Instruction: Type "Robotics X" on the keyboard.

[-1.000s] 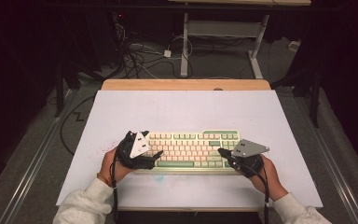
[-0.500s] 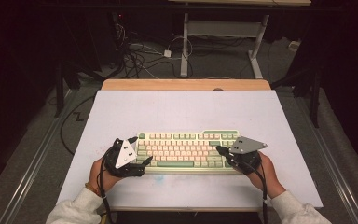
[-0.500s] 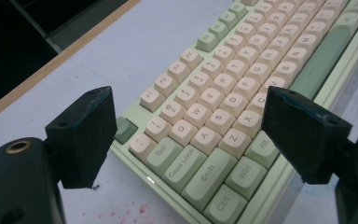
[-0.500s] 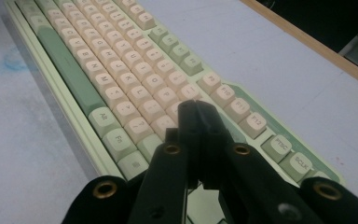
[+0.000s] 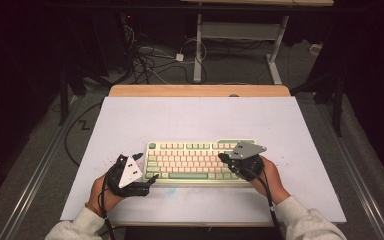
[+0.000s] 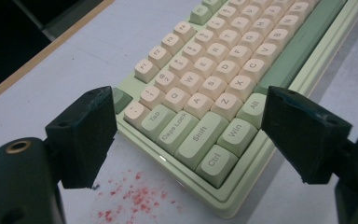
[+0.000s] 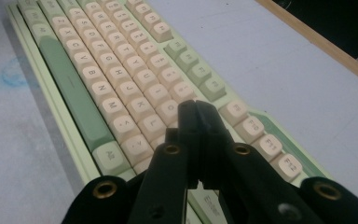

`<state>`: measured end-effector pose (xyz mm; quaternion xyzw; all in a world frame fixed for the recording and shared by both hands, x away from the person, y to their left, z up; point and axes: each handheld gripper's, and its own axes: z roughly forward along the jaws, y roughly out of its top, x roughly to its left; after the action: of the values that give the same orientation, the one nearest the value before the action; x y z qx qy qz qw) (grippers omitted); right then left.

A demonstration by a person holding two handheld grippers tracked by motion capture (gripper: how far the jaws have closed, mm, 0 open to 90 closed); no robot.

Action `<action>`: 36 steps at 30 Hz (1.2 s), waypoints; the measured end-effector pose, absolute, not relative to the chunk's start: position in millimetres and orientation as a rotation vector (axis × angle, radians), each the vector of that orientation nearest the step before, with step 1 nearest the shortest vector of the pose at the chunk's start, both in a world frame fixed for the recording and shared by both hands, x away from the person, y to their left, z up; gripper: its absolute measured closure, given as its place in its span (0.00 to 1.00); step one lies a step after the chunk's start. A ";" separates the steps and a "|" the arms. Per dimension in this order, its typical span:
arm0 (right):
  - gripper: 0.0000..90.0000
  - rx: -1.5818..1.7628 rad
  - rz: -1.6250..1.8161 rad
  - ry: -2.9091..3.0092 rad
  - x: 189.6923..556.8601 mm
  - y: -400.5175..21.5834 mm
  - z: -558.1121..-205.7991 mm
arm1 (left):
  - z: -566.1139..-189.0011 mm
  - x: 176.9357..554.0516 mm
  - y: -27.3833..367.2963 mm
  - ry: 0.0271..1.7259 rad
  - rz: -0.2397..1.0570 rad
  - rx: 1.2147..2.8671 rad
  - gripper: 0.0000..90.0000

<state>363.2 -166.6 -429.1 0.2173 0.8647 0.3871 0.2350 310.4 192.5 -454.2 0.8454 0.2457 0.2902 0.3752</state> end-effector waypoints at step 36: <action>1.00 0.623 0.994 2.419 384.3 -126.7 -438.6 | -456.4 305.1 197.8 0.621 0.721 2.171 0.20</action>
<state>384.3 -126.7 -438.6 0.2258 0.8767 0.3604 0.2246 305.1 197.8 -456.4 0.8486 0.2429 0.2817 0.3762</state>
